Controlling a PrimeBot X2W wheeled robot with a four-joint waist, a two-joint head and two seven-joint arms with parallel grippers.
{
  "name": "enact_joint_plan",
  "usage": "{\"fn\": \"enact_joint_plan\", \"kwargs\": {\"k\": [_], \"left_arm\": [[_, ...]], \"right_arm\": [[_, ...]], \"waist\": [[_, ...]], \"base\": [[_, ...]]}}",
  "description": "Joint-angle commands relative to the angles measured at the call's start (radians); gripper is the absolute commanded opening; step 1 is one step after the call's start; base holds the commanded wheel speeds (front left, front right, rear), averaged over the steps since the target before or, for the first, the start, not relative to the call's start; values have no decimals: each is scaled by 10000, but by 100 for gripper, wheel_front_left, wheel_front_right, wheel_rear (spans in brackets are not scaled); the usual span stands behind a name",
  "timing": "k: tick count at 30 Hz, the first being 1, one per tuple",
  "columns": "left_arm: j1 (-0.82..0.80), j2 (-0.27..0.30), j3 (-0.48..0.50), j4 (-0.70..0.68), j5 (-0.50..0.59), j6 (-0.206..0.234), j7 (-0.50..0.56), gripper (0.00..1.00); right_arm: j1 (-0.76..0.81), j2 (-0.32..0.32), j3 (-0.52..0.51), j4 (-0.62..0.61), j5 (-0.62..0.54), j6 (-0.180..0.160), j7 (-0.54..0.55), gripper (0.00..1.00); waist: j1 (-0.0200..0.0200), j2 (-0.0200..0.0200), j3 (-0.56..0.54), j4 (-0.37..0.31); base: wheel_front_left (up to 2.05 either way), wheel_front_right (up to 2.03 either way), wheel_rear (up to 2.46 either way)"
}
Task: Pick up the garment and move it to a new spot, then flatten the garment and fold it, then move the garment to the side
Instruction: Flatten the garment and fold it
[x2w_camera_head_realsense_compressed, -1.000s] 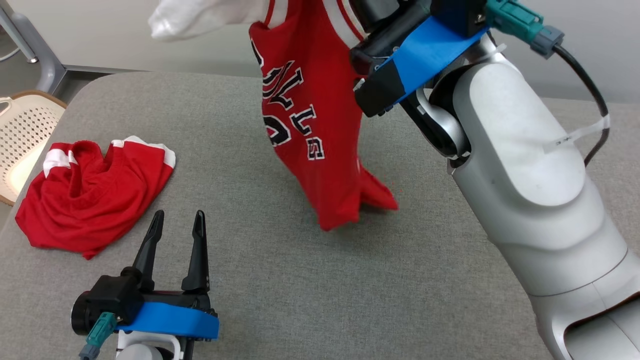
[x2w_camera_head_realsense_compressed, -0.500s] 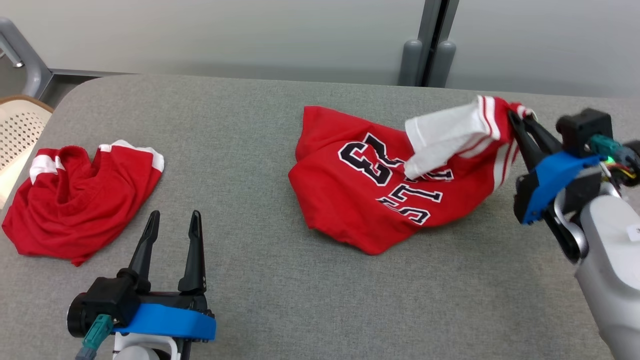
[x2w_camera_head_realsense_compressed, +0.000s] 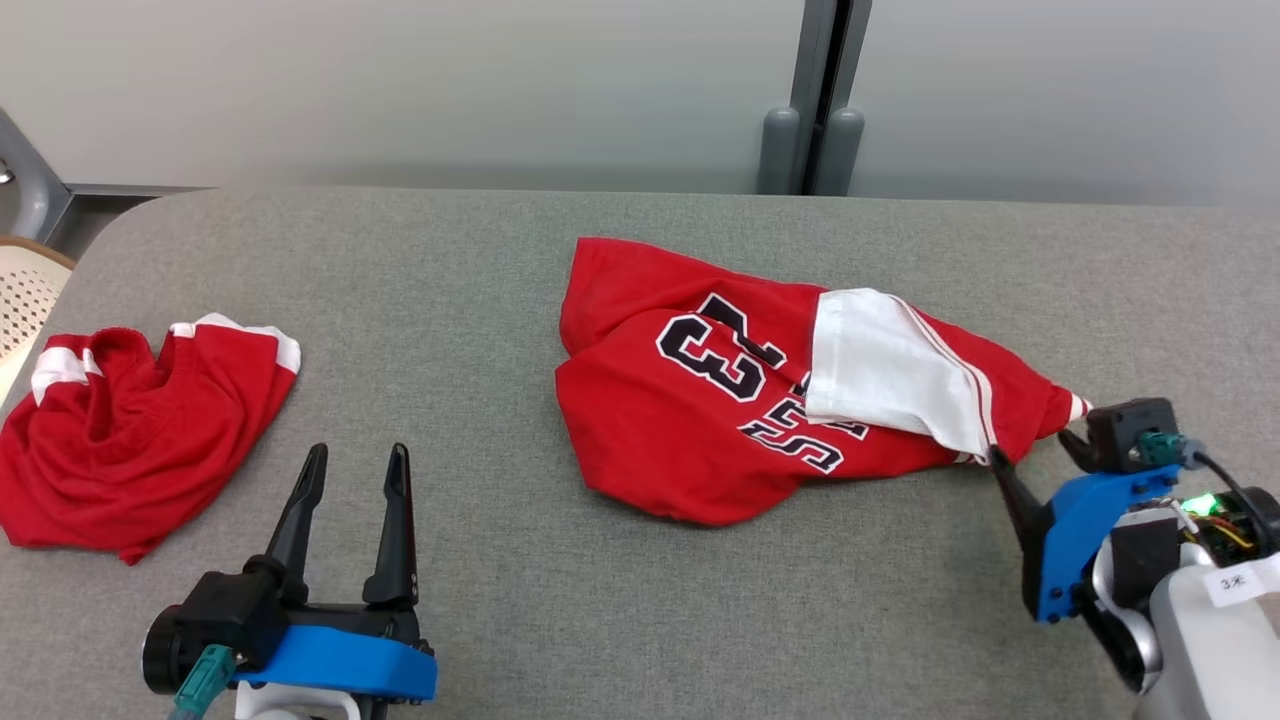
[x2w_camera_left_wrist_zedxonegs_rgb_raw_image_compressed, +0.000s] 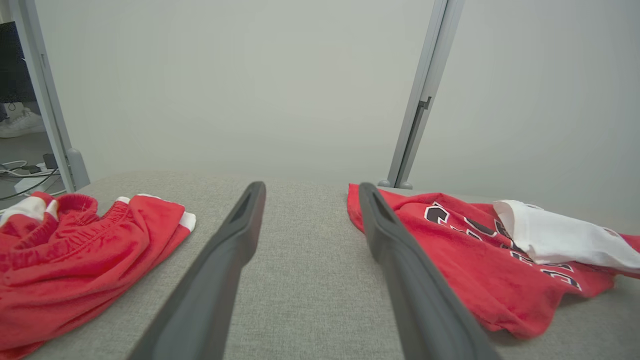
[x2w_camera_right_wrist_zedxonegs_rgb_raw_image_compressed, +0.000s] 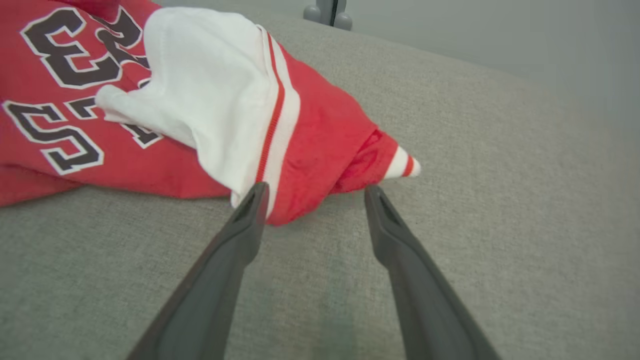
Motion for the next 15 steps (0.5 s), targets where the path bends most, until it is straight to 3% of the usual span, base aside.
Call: {"fn": "enact_joint_plan", "kwargs": {"k": [1,9,12,15], "left_arm": [[52,21,2,3,50,-6,-26,100],[5,74,-35,-73,-8,0,-26,100],[-142,109,-9,-131,-45,0,-26,100],[-260,127,6,-181,-73,0,-26,100]], "right_arm": [[317,139,19,-460,-89,3,145,100],[1709,801,698,-4165,-706,3,1898,100],[1373,544,1051,-4637,-1030,3,2251,100],[645,309,1485,-4330,-1207,3,2370,100]], "waist": [[0,0,-33,-15],[0,0,4,66],[0,0,175,131],[0,0,397,209]], "base": [[0,0,0],[0,0,0],[0,0,0],[0,0,0]]}}
